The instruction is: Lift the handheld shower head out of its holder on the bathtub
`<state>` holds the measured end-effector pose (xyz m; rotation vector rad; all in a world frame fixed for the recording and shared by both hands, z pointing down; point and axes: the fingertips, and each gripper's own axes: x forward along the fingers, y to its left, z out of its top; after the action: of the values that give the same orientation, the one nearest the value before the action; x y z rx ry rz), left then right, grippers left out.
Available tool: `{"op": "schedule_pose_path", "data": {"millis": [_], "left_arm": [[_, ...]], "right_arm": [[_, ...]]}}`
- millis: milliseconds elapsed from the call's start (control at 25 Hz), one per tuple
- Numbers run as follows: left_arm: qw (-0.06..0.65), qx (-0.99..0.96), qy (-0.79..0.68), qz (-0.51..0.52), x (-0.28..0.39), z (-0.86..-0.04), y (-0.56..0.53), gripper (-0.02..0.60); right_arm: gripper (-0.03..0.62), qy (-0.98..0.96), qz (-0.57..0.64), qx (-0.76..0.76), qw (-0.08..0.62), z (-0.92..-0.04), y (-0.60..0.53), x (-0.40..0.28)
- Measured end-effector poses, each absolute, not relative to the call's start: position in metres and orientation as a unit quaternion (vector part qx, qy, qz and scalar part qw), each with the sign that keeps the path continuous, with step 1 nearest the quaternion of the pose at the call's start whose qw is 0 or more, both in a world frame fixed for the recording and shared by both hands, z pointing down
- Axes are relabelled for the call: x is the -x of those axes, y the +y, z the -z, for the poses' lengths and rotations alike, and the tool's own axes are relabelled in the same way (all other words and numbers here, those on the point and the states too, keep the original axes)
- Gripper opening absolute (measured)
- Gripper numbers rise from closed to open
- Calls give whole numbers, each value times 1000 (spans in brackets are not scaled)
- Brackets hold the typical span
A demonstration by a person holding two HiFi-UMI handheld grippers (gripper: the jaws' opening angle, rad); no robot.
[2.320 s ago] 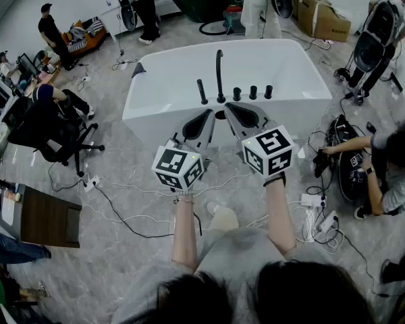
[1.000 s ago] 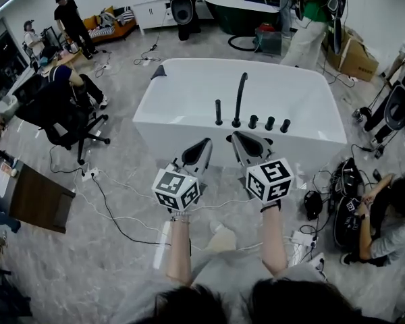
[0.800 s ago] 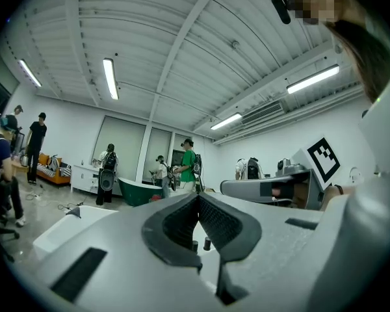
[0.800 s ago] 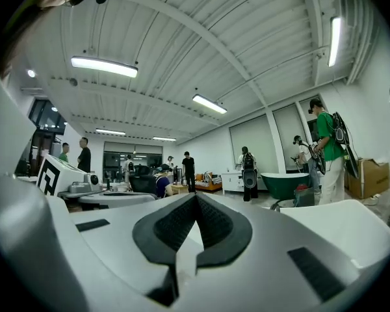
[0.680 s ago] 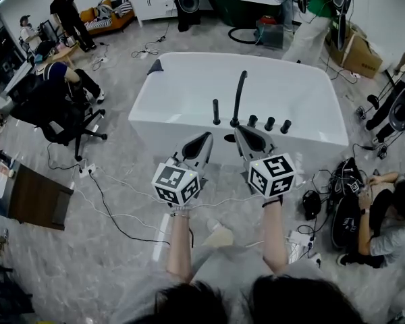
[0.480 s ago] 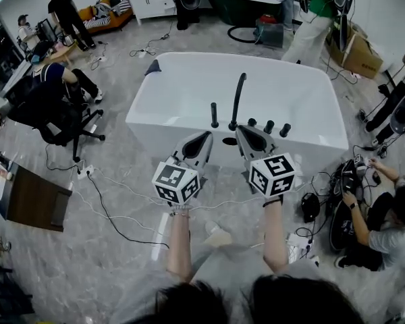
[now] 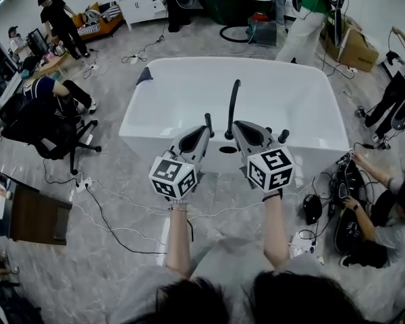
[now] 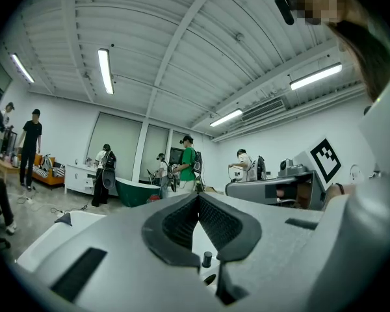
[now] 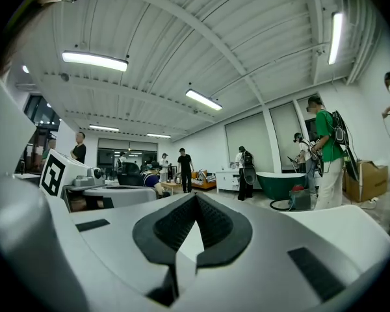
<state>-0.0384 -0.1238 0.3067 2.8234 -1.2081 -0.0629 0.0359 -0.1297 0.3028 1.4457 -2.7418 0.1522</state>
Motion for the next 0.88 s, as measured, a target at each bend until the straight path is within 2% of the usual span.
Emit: {"op": "schedule_pose_path", "data": {"millis": [200, 600, 880], "left_arm": [[34, -919, -393, 11, 41, -313, -137, 6], [39, -907, -418, 13, 81, -320, -152, 6], [53, -905, -422, 5, 88, -336, -171, 6]], "right_arm": [[0, -882, -55, -468, 8, -304, -152, -37], [0, -897, -54, -438, 17, -311, -179, 9], [0, -892, -66, -446, 21, -325, -202, 7]]}}
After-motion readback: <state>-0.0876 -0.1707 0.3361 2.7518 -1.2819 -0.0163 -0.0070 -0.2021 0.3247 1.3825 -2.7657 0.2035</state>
